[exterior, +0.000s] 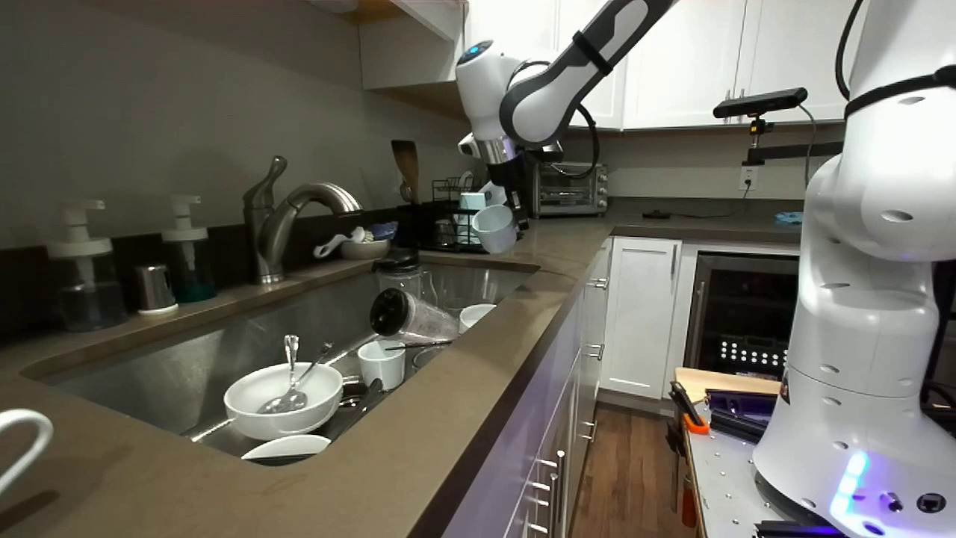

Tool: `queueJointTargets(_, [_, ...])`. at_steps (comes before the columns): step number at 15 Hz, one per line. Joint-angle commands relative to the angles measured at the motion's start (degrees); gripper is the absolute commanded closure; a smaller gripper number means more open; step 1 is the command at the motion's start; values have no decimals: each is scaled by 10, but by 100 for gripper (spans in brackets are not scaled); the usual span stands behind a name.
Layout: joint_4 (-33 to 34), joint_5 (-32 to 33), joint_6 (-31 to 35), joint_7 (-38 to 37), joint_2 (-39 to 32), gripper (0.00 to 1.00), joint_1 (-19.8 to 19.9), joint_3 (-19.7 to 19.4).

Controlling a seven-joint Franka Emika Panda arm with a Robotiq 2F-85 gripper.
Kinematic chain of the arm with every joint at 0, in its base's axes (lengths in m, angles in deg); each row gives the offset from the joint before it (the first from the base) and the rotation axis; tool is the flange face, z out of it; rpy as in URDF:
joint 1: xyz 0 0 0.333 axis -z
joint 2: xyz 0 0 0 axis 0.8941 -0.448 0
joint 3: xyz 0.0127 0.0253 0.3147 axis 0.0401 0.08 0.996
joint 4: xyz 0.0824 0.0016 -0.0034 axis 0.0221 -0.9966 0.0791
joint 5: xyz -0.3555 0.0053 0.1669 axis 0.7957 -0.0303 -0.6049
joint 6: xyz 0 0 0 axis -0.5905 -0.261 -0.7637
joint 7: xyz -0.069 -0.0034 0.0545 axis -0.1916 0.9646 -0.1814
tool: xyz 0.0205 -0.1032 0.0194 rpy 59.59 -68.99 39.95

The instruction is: Empty the mug into the sink

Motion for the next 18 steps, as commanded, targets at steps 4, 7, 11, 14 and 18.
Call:
queueJointTargets(4, [38,-77,20,52,-23,96,30,-18])
queueJointTargets(7, [48,-118,31,67,-35,96,42,-28])
queueJointTargets(11, [57,-163,58,89,-54,96,59,-39])
queueJointTargets(14, [45,-161,55,74,-51,84,60,-37])
queueJointTargets(18, [49,-174,65,83,-62,84,67,-41])
